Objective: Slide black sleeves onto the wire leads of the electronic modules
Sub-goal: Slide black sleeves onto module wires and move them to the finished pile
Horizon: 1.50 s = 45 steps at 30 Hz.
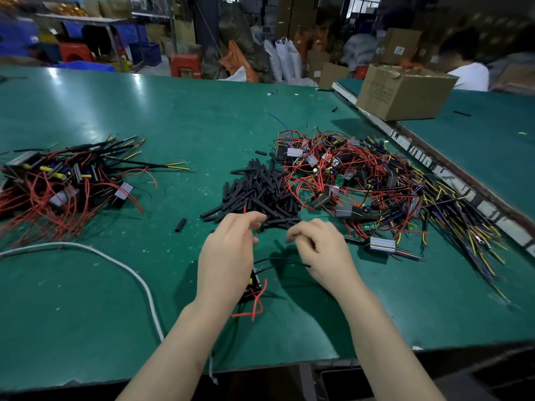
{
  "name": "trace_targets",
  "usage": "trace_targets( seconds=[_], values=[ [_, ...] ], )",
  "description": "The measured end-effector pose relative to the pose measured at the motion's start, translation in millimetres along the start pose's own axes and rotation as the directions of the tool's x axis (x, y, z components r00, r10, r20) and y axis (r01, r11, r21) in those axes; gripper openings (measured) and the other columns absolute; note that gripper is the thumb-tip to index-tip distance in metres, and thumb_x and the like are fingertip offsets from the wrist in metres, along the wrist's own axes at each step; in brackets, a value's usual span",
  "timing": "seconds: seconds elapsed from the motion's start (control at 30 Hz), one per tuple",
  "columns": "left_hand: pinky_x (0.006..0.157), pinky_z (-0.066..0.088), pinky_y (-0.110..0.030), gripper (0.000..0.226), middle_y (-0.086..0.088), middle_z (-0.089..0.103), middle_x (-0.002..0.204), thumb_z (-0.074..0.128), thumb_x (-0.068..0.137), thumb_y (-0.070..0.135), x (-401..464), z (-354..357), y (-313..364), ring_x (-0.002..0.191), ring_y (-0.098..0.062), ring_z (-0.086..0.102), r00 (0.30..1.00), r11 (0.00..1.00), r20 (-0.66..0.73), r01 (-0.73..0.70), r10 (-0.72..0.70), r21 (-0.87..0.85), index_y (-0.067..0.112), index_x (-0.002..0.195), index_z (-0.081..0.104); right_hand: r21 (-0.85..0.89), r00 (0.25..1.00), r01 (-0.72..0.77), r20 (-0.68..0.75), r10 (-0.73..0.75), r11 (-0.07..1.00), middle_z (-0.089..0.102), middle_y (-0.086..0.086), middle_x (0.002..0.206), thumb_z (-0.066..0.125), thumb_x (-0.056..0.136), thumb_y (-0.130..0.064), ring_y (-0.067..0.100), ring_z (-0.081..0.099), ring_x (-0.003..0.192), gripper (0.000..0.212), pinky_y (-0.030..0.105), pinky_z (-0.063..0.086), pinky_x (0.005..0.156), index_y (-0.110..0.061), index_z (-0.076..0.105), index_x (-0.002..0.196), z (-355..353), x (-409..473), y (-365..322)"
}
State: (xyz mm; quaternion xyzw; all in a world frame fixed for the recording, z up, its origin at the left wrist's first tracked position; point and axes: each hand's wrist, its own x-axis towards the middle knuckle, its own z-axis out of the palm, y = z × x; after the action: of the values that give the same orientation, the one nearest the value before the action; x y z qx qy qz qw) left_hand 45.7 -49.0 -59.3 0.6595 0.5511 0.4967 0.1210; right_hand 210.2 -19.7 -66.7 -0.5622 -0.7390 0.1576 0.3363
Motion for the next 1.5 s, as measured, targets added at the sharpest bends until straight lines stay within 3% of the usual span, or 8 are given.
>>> trace_targets(
  seconds=[0.17,0.4,0.67,0.87,1.0,1.1,1.27,1.5],
  values=[
    [0.07,0.043,-0.025,0.032,0.004,0.06,0.094,0.043,0.095,0.0,4,-1,-3,0.064,-0.003,0.059,0.991,0.998,-0.123,0.06,-0.06,-0.008,0.014,0.115,0.064,0.092,0.96,0.169,0.21,-0.185,0.981,0.061,-0.007,0.094,0.047,0.085,-0.007,0.018,0.046,0.095,0.029,0.023,0.035,0.085,-0.019,0.072,0.094,-3,-11,-3],
    [0.075,0.045,-0.025,0.028,0.003,0.063,0.095,0.042,0.1,0.011,8,-7,-10,0.068,-0.003,0.061,0.948,0.975,-0.242,0.181,-0.208,-0.128,0.014,0.118,0.062,0.438,0.963,-0.002,0.244,-0.117,0.899,0.064,-0.017,0.097,0.071,0.082,-0.029,0.004,0.058,0.104,0.013,0.02,0.041,0.092,-0.041,0.069,0.087,-10,-13,-17],
    [0.076,0.047,-0.032,0.036,0.008,0.059,0.097,0.048,0.088,0.046,-1,0,-2,0.086,-0.01,0.058,0.986,0.993,0.117,-0.117,0.118,-0.014,0.019,0.101,0.068,0.531,1.0,-0.021,-0.004,0.027,0.847,0.068,-0.004,0.086,0.075,0.078,-0.02,0.006,0.059,0.078,0.016,0.02,0.047,0.074,-0.034,0.069,0.079,-5,-9,-21],
    [0.08,0.04,-0.012,0.022,0.011,0.06,0.094,0.062,0.084,0.038,1,-1,-7,0.09,0.001,0.055,0.986,0.992,0.13,-0.095,0.106,-0.089,0.02,0.096,0.068,0.58,0.996,-0.084,0.023,0.087,0.81,0.07,-0.009,0.096,0.067,0.084,-0.027,0.001,0.062,0.092,0.007,0.021,0.047,0.085,-0.034,0.07,0.085,-2,-8,-23],
    [0.077,0.042,-0.023,0.009,0.007,0.058,0.092,0.071,0.083,0.025,-1,-1,-7,0.087,-0.004,0.055,0.987,0.995,0.142,-0.067,0.077,-0.069,0.02,0.09,0.069,0.68,0.993,-0.081,-0.009,0.119,0.729,0.071,-0.02,0.097,0.053,0.085,-0.043,-0.009,0.061,0.089,0.021,0.007,0.043,0.07,-0.035,0.07,0.095,-7,-8,-25],
    [0.076,0.042,-0.029,0.007,0.007,0.056,0.091,0.071,0.083,0.026,-1,0,-6,0.085,-0.006,0.054,0.989,0.998,0.14,-0.046,0.052,-0.046,0.02,0.087,0.068,0.736,0.971,-0.061,-0.113,0.211,0.674,0.071,-0.015,0.085,0.061,0.09,-0.026,-0.004,0.061,0.073,0.011,0.01,0.045,0.062,-0.032,0.07,0.095,-9,-5,-22],
    [0.074,0.039,-0.027,0.009,0.012,0.054,0.091,0.062,0.089,0.03,0,-2,-7,0.081,-0.006,0.051,0.992,1.0,0.13,0.003,0.0,-0.023,0.022,0.086,0.062,0.799,0.938,0.018,-0.222,0.266,0.601,0.065,0.006,0.094,0.062,0.09,-0.002,0.014,0.07,0.08,0.05,0.021,0.052,0.064,-0.037,0.048,0.122,-12,-5,-17],
    [0.067,0.034,-0.024,0.009,0.014,0.053,0.09,0.058,0.091,0.031,-1,-1,-8,0.08,-0.003,0.047,0.994,0.998,0.086,0.07,-0.069,-0.001,0.025,0.085,0.058,0.753,0.88,0.106,-0.374,0.291,0.649,0.065,-0.008,0.078,0.069,0.086,-0.01,0.006,0.065,0.074,0.026,0.019,0.051,0.061,-0.026,0.062,0.106,-12,-6,-21]
  ],
)
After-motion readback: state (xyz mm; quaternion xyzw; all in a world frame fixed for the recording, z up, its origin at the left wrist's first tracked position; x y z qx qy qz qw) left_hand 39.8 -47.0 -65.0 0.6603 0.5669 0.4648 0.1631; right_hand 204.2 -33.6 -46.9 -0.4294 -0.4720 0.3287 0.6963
